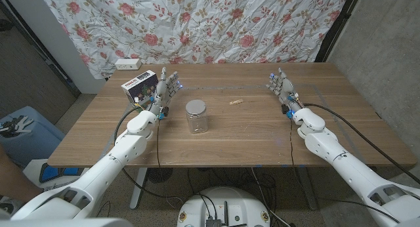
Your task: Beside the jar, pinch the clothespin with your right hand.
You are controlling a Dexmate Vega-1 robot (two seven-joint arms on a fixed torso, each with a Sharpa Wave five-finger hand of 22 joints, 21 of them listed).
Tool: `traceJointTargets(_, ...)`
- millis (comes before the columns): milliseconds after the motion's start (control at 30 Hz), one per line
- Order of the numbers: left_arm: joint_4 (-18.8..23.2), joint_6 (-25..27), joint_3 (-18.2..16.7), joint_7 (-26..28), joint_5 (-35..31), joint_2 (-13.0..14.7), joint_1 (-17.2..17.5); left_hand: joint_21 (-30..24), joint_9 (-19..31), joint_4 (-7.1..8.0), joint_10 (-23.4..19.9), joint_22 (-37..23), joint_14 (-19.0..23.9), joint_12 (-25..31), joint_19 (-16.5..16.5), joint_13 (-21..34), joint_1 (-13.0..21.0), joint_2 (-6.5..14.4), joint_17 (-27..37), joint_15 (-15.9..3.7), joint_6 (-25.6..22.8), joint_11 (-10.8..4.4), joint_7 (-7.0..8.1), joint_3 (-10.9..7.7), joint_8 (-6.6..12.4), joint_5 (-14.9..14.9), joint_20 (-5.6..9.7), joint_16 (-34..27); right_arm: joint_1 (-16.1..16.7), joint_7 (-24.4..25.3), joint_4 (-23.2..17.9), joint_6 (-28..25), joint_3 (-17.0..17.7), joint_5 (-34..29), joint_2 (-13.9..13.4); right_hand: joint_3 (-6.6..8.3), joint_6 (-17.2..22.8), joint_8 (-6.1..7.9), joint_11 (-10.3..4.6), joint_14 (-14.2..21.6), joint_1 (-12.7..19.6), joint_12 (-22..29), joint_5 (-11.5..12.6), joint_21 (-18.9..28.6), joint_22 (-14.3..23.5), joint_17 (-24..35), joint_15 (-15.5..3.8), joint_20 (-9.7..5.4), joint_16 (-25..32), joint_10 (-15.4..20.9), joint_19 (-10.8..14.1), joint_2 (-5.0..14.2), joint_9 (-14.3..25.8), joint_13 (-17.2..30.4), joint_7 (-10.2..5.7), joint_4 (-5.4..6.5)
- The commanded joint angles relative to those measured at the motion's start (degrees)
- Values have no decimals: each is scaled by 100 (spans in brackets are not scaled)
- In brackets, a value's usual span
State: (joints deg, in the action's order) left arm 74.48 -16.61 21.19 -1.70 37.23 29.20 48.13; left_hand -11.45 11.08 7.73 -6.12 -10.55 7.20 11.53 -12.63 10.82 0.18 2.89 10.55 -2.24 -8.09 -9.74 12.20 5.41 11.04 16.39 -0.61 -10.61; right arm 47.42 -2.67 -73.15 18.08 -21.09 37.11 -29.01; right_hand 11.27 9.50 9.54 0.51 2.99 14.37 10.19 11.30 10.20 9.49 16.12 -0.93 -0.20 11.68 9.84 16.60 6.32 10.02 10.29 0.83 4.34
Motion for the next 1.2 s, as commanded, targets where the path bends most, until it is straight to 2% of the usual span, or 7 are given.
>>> traceJointTargets(33, 0, -1, 0, -3, 3, 2, 1, -37, 24, 32, -15, -11, 49, 34, -35, 9, 3, 61, 18, -40, -3, -36, 47, 0, 35, 22, 5, -29, 82, 14, -147, 175, -2, -158, -90, 35, -47, 41, 8, -55, -12, 12, 30, 10, 18, 4, 2, -30, 5, -87, -52, 48, 16, 22, 32, -14)
traceJointTargets(300, -6, -4, 1, -5, 2, 0, -2, -39, 24, 32, -21, -11, 46, 36, -39, 9, 3, 61, 18, -44, -3, -40, 47, 0, 35, 22, 3, -28, 176, 245, -497, 183, -93, -517, -222, 45, -182, 40, -12, -209, -42, -3, 31, -28, 15, -8, -90, -92, -30, -210, -255, 85, 12, 18, 24, -40)
traceJointTargets(567, -4, -3, 0, 8, -1, -2, -1, -37, 24, 32, -17, -11, 46, 34, -33, 9, 3, 61, 18, -39, -3, -33, 47, 0, 35, 22, 7, -28, 205, 645, -997, -217, -238, -1088, -502, 45, -258, 49, 12, -289, -79, -3, 30, -32, 15, -14, -78, -113, -34, -294, -396, 103, 10, 16, 28, -53)
traceJointTargets(633, -2, -3, 0, 8, -1, -2, 0, -37, 24, 32, -22, -11, 43, 36, -33, 9, 3, 61, 18, -38, -3, -37, 47, 0, 35, 22, 4, -26, 194, 704, -911, -13, -262, -1238, -461, 72, -253, 62, 6, -280, -47, 15, 36, -13, 15, -27, -88, -123, -28, -273, -386, 131, 10, 15, 40, -81)
traceJointTargets(700, 0, -2, -1, 9, -1, -1, 1, -37, 24, 32, -21, -11, 46, 36, -34, 9, 3, 61, 18, -37, -3, -39, 47, 0, 35, 22, 3, -28, 212, 707, -996, -121, -236, -1170, -480, 105, -220, 83, 5, -250, -2, 27, 41, 10, 14, -45, -94, -149, -15, -258, -356, 152, 9, 14, 48, -123)
traceJointTargets(933, -1, -2, 1, -2, 1, 2, 1, -38, 24, 32, -21, -11, 46, 36, -37, 9, 3, 60, 18, -38, -4, -38, 47, 0, 36, 22, 7, -28, 142, 1189, -1190, -287, -411, -2055, -658, 122, -230, 86, 21, -263, 31, 31, 38, 15, 13, -61, -96, -164, -17, -263, -364, 147, 9, 14, 79, -167)
traceJointTargets(1200, -1, -2, 1, -2, 2, 1, 1, -37, 24, 32, -14, -11, 46, 33, -34, 9, 3, 61, 18, -40, -4, -39, 47, 0, 36, 22, 2, -28, -143, 1177, -1066, -250, -608, -2688, -791, 153, -255, 95, -15, -173, 99, 64, 20, 90, 13, -94, -96, -227, 29, -206, -184, 118, 10, 13, 48, -278)
